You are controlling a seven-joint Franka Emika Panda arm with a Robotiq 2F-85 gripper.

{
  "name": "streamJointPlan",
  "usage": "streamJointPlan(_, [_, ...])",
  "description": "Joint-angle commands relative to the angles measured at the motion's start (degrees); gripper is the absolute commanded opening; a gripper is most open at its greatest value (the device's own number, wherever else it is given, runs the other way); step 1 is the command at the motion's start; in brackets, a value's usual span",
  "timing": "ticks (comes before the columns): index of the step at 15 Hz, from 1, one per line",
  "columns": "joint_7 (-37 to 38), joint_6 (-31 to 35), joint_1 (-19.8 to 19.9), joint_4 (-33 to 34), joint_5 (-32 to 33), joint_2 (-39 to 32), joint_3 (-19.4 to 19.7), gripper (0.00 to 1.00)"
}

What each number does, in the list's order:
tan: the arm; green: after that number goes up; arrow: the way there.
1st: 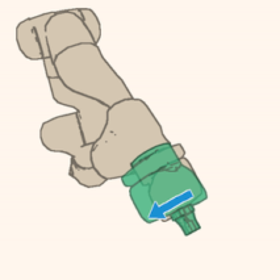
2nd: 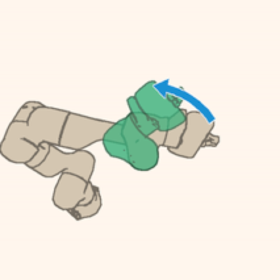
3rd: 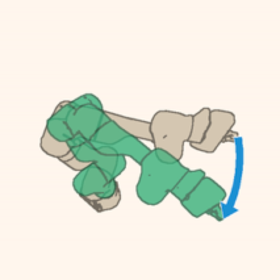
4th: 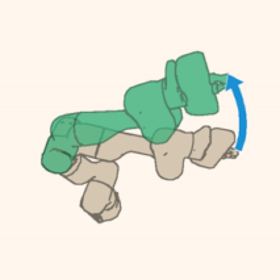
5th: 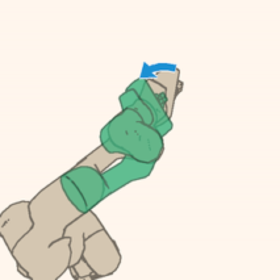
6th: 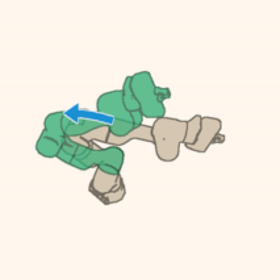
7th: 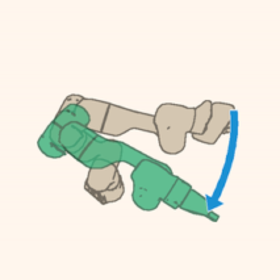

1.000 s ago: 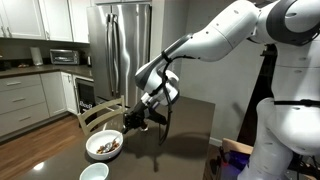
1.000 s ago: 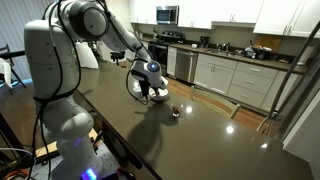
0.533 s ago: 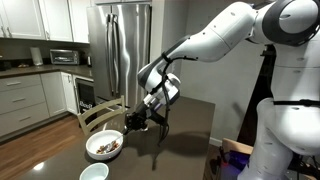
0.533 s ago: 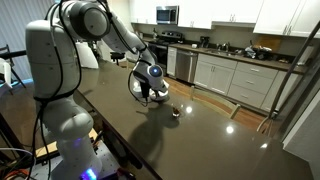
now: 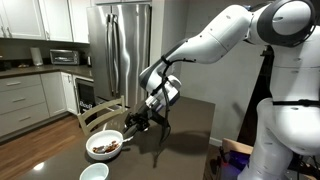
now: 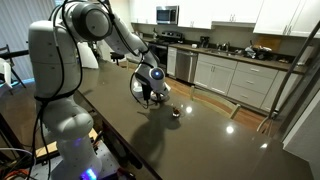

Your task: Use the spoon from the empty white bowl to scoop contents from the other white bowl and put them in the empty one

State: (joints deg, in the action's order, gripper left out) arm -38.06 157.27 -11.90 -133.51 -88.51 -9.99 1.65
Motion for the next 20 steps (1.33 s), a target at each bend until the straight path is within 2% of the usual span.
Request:
streamJointPlan(1, [-2.29,-0.02,0.24,-0.07,-1.69,0.31,0.14,0.82])
streamJointPlan(3, [-1.67,1.64,-0.42,-0.42,-0.44,0.96,-0.05,0.95])
streamJointPlan(5, [-0.93,3.63,-1.35,-0.86,1.13,1.72,-0.34,1.00])
streamJointPlan(14, [4.37,13.90,-7.21,-4.03,16.41,6.53,-2.18,1.00])
streamJointPlan(17, [3.63,9.87,-7.31,-4.08,16.59,8.58,-2.22,1.00])
streamJointPlan(18, [2.94,11.80,-7.30,-2.52,15.65,5.74,-2.27,1.00])
streamJointPlan(20, [2.94,10.98,-7.30,-2.55,15.65,6.67,-2.33,1.00])
